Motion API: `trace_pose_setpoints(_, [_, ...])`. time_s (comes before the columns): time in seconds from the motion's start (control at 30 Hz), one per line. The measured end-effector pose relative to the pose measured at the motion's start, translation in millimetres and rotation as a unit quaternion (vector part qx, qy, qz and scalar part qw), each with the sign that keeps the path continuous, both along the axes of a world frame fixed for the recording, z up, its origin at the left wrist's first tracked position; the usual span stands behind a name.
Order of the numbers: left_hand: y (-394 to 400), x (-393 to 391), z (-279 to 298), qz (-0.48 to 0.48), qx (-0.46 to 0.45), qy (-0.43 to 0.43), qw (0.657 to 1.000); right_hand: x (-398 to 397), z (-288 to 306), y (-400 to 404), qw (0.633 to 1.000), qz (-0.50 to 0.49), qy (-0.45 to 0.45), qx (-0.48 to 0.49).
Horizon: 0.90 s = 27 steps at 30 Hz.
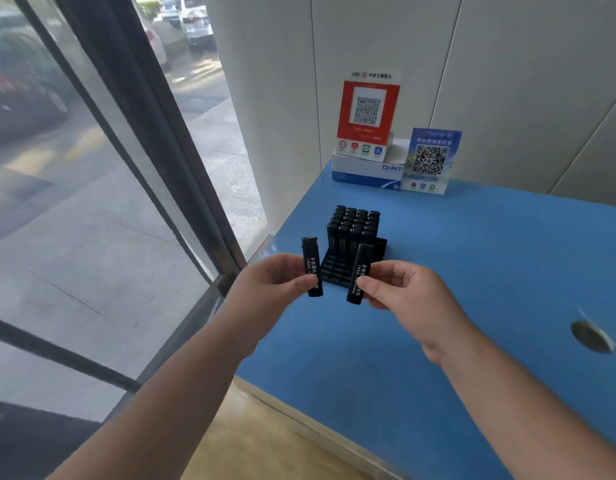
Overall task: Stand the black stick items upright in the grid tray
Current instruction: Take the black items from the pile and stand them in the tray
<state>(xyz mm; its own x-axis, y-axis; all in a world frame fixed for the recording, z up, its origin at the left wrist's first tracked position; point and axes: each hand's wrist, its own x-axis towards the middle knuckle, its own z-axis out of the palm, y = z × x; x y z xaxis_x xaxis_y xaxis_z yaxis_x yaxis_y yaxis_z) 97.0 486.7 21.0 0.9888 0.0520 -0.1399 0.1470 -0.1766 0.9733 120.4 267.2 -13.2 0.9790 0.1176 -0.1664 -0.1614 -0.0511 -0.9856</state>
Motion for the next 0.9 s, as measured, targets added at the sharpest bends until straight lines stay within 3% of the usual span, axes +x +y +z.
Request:
trace_pose_setpoints(0.37, [23.1,107.8,-31.7,-0.055,0.069,0.019,0.996,55.9,-5.9,33.4,0.997,-0.066,-0.013,-0.038])
trace_pose_setpoints(0.6, [32.7,161.0,-65.2,-0.153,0.150,0.013,0.977,58.6,-24.2,48.9,0.985,-0.158,-0.020,-0.061])
trace_pose_setpoints(0.9, [28.3,174.2,-86.5,-0.234,0.222,-0.111,0.940,55.0,-34.9,62.3,0.967,-0.240,-0.017,-0.086])
